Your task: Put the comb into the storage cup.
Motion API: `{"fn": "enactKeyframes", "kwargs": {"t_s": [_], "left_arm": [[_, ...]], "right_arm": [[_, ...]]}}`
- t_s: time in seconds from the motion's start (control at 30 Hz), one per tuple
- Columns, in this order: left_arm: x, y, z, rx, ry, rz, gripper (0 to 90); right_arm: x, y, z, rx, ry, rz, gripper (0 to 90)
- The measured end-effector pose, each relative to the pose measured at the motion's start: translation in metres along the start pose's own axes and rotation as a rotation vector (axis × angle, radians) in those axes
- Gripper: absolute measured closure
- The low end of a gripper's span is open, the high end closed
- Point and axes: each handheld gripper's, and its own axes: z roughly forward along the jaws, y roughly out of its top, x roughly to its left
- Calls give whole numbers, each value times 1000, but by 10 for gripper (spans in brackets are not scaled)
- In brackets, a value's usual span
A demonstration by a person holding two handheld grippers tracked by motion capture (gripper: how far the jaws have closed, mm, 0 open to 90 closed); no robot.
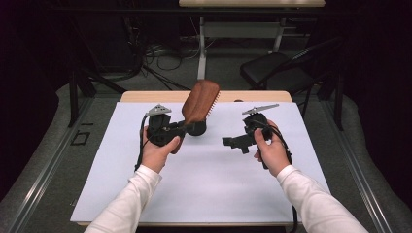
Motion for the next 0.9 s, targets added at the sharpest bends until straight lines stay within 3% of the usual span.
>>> {"fn": "enactKeyframes", "kwargs": {"t_s": [0.5,0.73,0.9], "left_arm": [[1,-1,3,-3,8,7,719],[1,-2,8,-1,9,6,719],[2,-4,11,0,9,3,719]], "right_arm": [[-3,21,3,-10,30,62,0],[-3,38,2,-32,66,108,0],[1,51,1,-49,77,112,0]]}}
